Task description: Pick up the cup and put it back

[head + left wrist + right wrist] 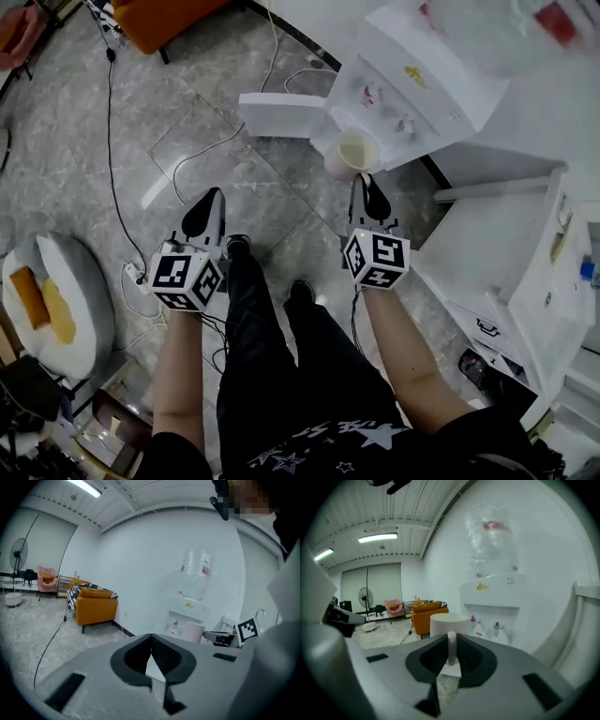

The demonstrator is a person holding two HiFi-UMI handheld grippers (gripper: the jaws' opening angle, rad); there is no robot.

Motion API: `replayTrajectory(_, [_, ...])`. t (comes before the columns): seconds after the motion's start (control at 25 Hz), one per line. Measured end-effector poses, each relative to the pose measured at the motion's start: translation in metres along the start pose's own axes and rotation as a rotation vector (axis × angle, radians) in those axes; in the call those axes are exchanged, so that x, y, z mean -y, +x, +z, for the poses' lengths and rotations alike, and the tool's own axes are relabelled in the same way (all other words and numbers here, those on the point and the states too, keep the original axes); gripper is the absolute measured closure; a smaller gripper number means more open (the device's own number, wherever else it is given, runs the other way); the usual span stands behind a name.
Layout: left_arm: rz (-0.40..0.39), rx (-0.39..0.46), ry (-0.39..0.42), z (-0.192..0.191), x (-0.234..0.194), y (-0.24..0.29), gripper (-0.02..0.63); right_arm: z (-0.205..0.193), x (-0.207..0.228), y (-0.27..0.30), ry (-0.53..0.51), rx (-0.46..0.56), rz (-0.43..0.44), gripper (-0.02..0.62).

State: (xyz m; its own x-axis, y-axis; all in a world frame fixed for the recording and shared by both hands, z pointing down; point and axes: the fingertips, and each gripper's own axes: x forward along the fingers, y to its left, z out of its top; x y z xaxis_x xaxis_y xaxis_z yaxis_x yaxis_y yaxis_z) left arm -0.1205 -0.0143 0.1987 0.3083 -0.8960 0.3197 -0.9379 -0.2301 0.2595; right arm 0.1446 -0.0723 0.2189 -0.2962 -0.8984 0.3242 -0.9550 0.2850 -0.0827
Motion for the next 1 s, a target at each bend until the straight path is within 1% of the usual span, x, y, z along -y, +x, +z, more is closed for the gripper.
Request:
replayTrajectory(0.08, [0.015, -0.004, -0.022, 0.008, 0.016, -0.019, 0.597, 0.02, 0.006, -0.029, 0.014, 0.001, -0.001, 0.549])
replayTrajectory(0.28, [0.026, -0.017, -0.029, 0.03, 0.05, -0.062, 0.597, 0.053, 0.011, -0.085, 0.032, 0.006, -0.003, 0.549])
replayTrajectory(0.36, [0.016, -0.017, -0.018, 0.041, 0.063, -0.07, 0.597, 0.064, 0.015, -0.101, 0.037, 0.008, -0.007, 0.549])
replayTrajectory(0.48, [-0.004, -0.004, 0.014, 0.058, 0.078, -0.075, 0.597, 0.077, 0.018, -0.117, 0.011, 0.021, 0.0, 0.549])
replayTrajectory(0.6, [-0.007, 0.013, 0.012, 0.066, 0.086, -0.078, 0.597, 0.079, 0.019, -0.128, -0.007, 0.018, 0.004, 0.549])
replayTrajectory(0.72, [-0.005, 0.022, 0.0, 0.071, 0.088, -0.08, 0.597, 0.08, 0.019, -0.134, -0.004, 0.014, -0.005, 0.549])
replayTrajectory(0.8, [-0.004, 0.022, 0.013, 0.072, 0.088, -0.082, 0.597, 0.079, 0.017, -0.135, -0.001, 0.015, -0.006, 0.549])
replayTrajectory(0.92, [0.001, 0.014, 0.04, 0.072, 0.083, -0.083, 0.597, 0.069, 0.013, -0.129, -0.003, 0.002, 0.0, 0.549])
replayTrajectory(1.0, [0.006, 0.002, 0.027, 0.065, 0.076, -0.082, 0.597, 0.056, 0.011, -0.122, -0.016, -0.019, 0.007, 0.549])
